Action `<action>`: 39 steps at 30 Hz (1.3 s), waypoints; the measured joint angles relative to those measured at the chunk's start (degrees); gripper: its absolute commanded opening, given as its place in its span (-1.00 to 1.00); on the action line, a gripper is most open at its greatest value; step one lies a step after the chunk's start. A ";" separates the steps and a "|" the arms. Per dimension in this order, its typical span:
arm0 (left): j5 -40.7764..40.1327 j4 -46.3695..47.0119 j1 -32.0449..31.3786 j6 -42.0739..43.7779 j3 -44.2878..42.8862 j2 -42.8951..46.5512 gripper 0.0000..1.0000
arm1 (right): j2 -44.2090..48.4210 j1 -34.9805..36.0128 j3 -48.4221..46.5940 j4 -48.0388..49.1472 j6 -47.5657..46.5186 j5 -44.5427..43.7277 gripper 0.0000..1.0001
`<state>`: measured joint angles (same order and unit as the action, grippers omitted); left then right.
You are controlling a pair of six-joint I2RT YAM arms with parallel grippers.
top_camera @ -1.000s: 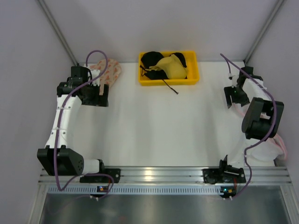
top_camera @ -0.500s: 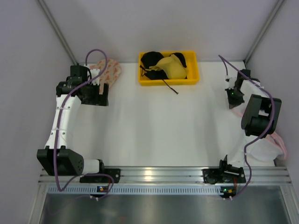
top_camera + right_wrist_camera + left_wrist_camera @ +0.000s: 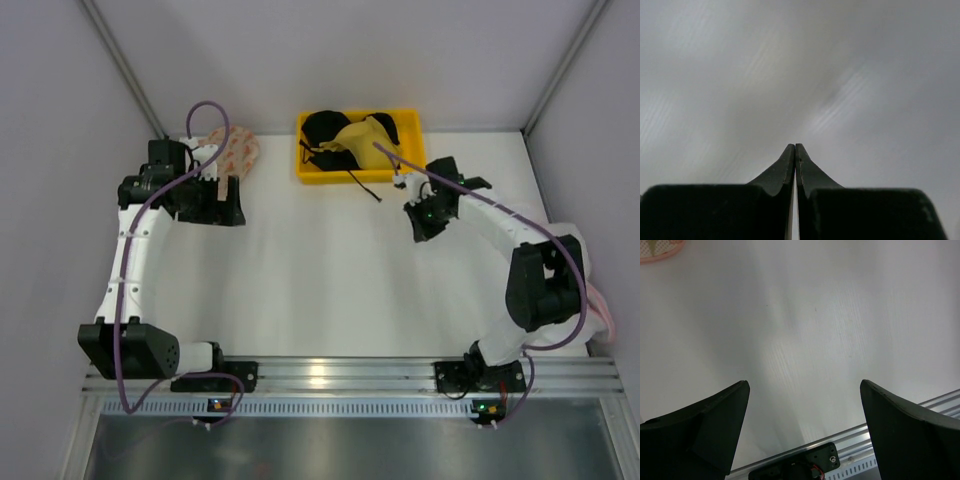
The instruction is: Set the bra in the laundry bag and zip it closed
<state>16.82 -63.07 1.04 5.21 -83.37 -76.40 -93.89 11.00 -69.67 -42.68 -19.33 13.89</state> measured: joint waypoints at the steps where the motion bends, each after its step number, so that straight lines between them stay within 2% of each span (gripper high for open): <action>1: 0.90 0.00 -0.02 -0.15 0.00 0.09 0.97 | 0.28 2.89 0.48 0.02 0.37 0.11 -0.92; 2: 1.99 0.00 -0.02 -0.33 -0.02 0.22 0.97 | 0.31 5.64 0.81 0.02 1.07 -0.11 -0.82; 5: 3.98 0.00 -0.02 -0.79 -0.09 0.68 0.97 | 0.31 8.28 1.05 0.17 3.23 -4.00 -0.28; 6: 4.35 0.00 -0.02 -0.81 -0.09 0.94 0.97 | 0.33 8.09 0.98 0.42 3.87 -6.36 0.06; 8: 4.83 0.02 -0.02 -0.79 -0.09 1.60 0.97 | 0.33 6.25 0.68 0.46 4.70 -10.01 0.30; 9: 4.92 0.02 -0.02 -0.76 -0.09 2.01 0.97 | 0.28 4.44 0.07 0.33 4.92 -11.21 0.57; 12: 5.05 0.04 -0.02 -0.72 -0.09 2.93 0.97 | 0.02 -3.52 -2.36 1.05 4.85 -13.44 0.65; 17: 4.81 0.07 -0.02 -0.50 -0.07 3.02 0.97 | -2.51 -15.98 -5.18 3.43 4.37 -16.55 0.65; 23: 4.72 0.09 -0.02 -0.50 -0.07 2.60 0.97 | -11.96 -22.16 -8.02 4.72 3.93 -18.25 0.58; 25: 4.50 0.11 -0.02 -0.48 -0.07 2.51 0.97 | -15.30 -22.82 -8.46 5.14 3.85 -18.34 0.38; 26: 4.26 0.11 -0.02 -0.37 -0.07 2.51 0.97 | -16.74 -23.08 -8.48 5.35 3.74 -18.34 0.24; 27: 4.09 0.11 -0.02 -0.28 -0.07 2.51 0.97 | -17.94 -23.34 -8.66 5.07 3.87 -17.77 -0.12; 29: 3.65 0.11 -0.02 0.02 -0.07 2.51 0.97 | -18.01 -23.67 -9.22 5.73 3.52 -17.07 -0.51; 30: 3.45 0.15 -0.02 0.24 -0.07 2.51 0.97 | -18.01 -23.80 -9.20 6.05 3.50 -16.52 -0.86; 31: 3.32 0.15 -0.02 0.42 -0.04 2.51 0.97 | -18.01 -23.89 -9.07 6.10 3.28 -15.67 -1.00; 35: 3.28 0.90 -0.02 0.76 1.29 2.84 0.97 | -16.17 -23.21 -6.32 7.15 2.97 -11.65 -1.00; 39: 3.72 1.88 -0.02 0.74 4.39 3.67 0.96 | -9.03 -19.28 0.61 6.99 1.60 -6.49 -1.00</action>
<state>20.53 -61.19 1.02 5.96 -78.98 -72.73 -102.91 -8.27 -69.06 -35.68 -17.74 7.40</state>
